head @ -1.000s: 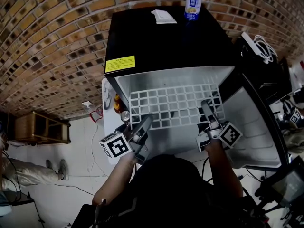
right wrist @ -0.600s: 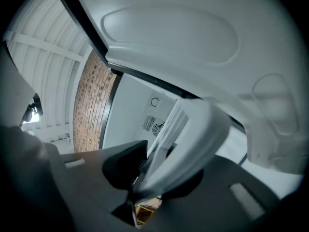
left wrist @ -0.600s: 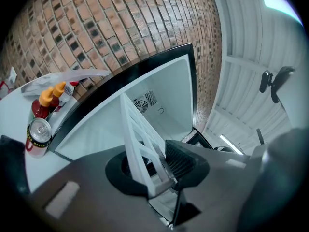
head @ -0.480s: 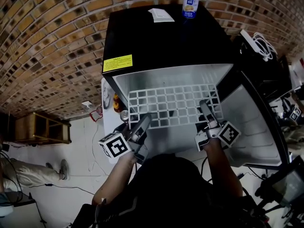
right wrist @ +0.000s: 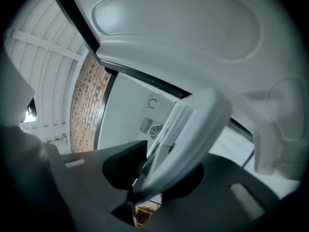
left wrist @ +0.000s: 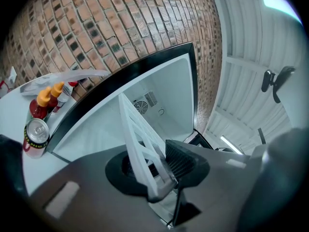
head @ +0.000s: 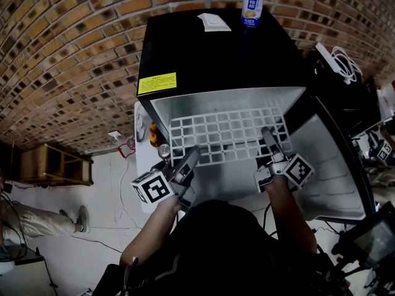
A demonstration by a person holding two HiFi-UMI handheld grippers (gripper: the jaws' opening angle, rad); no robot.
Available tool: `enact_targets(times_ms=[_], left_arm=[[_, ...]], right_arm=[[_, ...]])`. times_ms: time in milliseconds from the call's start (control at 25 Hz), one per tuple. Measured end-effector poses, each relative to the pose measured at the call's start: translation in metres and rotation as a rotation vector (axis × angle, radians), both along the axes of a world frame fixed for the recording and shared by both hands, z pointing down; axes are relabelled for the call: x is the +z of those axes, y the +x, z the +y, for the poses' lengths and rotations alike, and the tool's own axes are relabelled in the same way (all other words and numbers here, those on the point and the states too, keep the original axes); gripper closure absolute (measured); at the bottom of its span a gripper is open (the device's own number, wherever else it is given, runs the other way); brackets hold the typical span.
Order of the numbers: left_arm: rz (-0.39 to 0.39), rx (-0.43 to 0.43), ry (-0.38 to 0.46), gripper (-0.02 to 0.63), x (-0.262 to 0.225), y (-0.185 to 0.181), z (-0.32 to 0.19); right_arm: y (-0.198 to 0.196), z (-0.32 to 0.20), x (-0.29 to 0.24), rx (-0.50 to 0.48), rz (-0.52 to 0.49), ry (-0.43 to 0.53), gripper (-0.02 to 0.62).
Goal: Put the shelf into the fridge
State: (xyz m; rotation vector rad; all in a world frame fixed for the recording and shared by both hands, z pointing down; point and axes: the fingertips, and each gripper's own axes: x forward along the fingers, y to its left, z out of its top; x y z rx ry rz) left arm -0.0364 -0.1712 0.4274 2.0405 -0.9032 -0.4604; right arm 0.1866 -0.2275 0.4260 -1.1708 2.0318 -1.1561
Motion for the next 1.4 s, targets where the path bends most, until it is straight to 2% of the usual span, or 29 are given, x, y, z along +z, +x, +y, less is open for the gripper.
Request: enact_targets(times_ms=[80,560,680,880,1040,1400], left_arm=[[-0.018,-0.012,-0.002,0.499,-0.003,-0.004,-0.004],[0.034,-0.06,-0.024,0.503,0.004,-0.002,-0.032],[0.035,-0.066,-0.028,0.503,0.003,-0.002,-0.035],[0.03,-0.093,-0.024,0.503,0.004,-0.005,-0.041],[0.015,-0.115,-0.009,0.499,0.004,-0.007,-0.049],[0.021,-0.22,-0.006,0.499,0.005,-0.014,-0.071]], right_arm=[[-0.001,-0.002,0.0,0.011,0.004,-0.01,0.499],[0.004,-0.031,0.006,0.071,0.033,-0.022,0.494],[0.002,-0.035,0.005,0.08,0.003,-0.024,0.494],[0.002,-0.043,0.006,0.098,0.015,-0.031,0.489],[-0.005,-0.052,0.001,0.081,-0.015,0.004,0.489],[-0.008,-0.074,0.003,0.081,-0.017,-0.002,0.488]])
